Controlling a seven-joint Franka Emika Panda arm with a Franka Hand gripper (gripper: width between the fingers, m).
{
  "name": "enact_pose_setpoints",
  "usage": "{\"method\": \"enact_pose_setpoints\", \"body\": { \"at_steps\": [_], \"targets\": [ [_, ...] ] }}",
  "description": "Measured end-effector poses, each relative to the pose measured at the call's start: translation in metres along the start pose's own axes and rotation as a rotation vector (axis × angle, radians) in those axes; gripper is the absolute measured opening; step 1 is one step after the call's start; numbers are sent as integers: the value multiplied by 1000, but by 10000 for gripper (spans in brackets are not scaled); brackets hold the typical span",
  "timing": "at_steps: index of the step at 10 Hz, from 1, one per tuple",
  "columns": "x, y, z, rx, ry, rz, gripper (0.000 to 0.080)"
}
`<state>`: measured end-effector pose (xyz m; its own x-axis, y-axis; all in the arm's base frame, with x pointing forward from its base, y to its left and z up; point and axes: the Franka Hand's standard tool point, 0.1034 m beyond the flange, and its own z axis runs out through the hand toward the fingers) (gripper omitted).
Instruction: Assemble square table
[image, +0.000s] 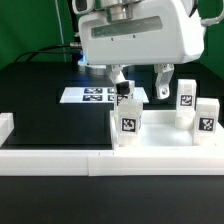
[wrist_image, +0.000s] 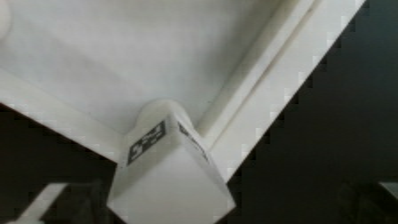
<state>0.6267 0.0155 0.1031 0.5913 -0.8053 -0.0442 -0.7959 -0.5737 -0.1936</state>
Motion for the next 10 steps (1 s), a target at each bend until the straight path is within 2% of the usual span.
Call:
{"method": "enact_pose_setpoints", "body": {
  "at_steps": [4,5,6,8,10],
  "targets": [
    [0,1,2,-4,-2,-11,649],
    [1,4,6,-45,-24,-165,649],
    [3,6,12,-64,-49,-233,649],
    [4,14,29,-86,-59,-253,649],
    [0,16,49,-96,-31,-250,649]
  ]
}}
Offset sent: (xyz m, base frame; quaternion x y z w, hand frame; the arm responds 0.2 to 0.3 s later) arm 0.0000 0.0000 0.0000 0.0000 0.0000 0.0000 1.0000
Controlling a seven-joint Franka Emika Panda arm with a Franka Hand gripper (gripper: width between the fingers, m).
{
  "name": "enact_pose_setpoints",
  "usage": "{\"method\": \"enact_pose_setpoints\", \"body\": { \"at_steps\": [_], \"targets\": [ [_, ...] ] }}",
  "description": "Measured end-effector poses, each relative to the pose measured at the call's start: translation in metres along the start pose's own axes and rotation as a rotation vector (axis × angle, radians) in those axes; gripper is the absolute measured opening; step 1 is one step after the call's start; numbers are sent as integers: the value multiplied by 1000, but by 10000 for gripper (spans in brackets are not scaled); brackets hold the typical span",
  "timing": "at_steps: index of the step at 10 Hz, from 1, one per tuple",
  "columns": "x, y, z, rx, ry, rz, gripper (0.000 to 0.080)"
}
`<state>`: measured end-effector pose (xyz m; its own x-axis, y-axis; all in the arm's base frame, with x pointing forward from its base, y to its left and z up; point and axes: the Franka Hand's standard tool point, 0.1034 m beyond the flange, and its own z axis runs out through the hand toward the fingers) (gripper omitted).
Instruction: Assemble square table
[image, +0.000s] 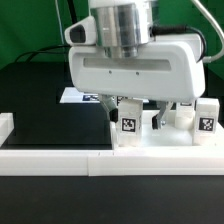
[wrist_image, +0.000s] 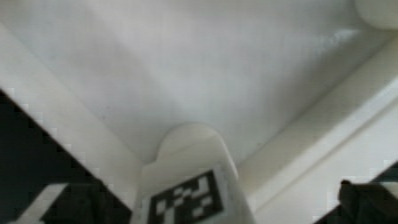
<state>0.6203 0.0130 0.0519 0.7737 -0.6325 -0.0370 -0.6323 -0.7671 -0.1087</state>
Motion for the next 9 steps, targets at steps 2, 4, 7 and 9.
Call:
{"method": "enact_pose_setpoints", "body": {
  "at_steps": [2,4,7,9],
  "targets": [
    [-1,-1,3,3,31,10,620],
    [-1,3,4,-2,29,15,460],
    [0,9,4,-16,27,3,324],
    [0,8,4,-16,26,4,324]
  ]
}}
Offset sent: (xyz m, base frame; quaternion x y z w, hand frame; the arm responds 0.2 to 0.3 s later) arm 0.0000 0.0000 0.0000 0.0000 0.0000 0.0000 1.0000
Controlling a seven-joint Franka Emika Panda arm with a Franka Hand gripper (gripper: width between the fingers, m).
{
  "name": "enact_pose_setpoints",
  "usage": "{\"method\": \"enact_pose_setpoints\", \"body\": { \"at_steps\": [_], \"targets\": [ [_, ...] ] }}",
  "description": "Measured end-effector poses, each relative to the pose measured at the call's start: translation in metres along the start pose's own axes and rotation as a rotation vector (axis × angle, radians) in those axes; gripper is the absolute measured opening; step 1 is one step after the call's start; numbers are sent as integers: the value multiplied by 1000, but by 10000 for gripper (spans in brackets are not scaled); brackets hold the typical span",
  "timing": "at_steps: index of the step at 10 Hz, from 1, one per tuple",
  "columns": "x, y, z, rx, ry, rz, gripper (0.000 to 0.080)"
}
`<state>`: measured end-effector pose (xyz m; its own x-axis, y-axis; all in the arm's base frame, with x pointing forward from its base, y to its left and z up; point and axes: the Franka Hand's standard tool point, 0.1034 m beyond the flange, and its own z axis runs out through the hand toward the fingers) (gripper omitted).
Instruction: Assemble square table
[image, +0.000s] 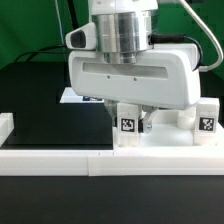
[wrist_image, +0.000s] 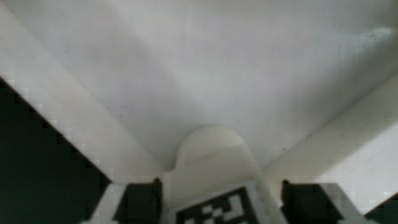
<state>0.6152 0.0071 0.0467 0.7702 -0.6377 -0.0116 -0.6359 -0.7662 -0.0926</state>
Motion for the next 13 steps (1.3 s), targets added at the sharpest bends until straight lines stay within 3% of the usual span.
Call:
{"method": "enact_pose_setpoints", "body": {
  "at_steps": [5,9,10,11,13],
  "targets": [
    [-1,-2,0,-48,21,33,324],
    [0,1,0,-44,33,15,323],
    [0,0,-2,-40,34,14,536],
    [-3,-5,-16,-22,39,7,618],
    [-15,-19,-51,18,39,0,643]
  ]
}}
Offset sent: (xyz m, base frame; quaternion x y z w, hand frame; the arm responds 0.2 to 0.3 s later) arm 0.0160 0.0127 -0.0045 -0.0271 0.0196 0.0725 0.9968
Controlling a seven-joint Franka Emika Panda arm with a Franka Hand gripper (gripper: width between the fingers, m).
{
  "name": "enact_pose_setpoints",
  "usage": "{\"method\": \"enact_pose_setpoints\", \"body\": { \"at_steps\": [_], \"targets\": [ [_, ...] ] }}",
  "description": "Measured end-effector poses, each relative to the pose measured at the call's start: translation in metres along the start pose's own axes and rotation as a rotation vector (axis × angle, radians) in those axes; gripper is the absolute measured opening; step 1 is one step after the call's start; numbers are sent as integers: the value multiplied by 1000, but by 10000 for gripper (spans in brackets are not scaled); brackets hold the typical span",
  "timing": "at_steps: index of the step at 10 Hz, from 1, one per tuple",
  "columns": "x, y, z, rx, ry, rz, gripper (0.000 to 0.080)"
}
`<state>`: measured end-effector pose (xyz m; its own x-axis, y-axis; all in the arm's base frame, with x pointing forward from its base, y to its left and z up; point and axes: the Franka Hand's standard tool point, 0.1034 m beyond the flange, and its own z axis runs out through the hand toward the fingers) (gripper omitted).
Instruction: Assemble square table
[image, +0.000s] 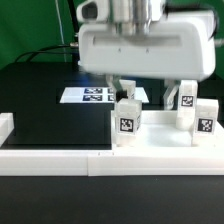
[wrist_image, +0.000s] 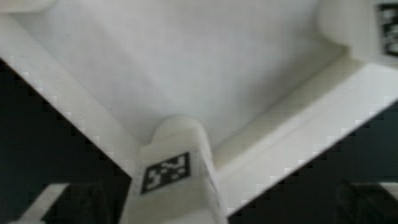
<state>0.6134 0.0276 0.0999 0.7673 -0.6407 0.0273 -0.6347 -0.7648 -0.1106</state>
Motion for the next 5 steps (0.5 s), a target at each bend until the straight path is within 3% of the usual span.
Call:
{"method": "enact_pose_setpoints", "body": {
  "at_steps": [2,5],
  "targets": [
    [-6,-8,-33,30,-11,1,648],
    [-6,-6,-30,25,-13,4,649]
  ]
}}
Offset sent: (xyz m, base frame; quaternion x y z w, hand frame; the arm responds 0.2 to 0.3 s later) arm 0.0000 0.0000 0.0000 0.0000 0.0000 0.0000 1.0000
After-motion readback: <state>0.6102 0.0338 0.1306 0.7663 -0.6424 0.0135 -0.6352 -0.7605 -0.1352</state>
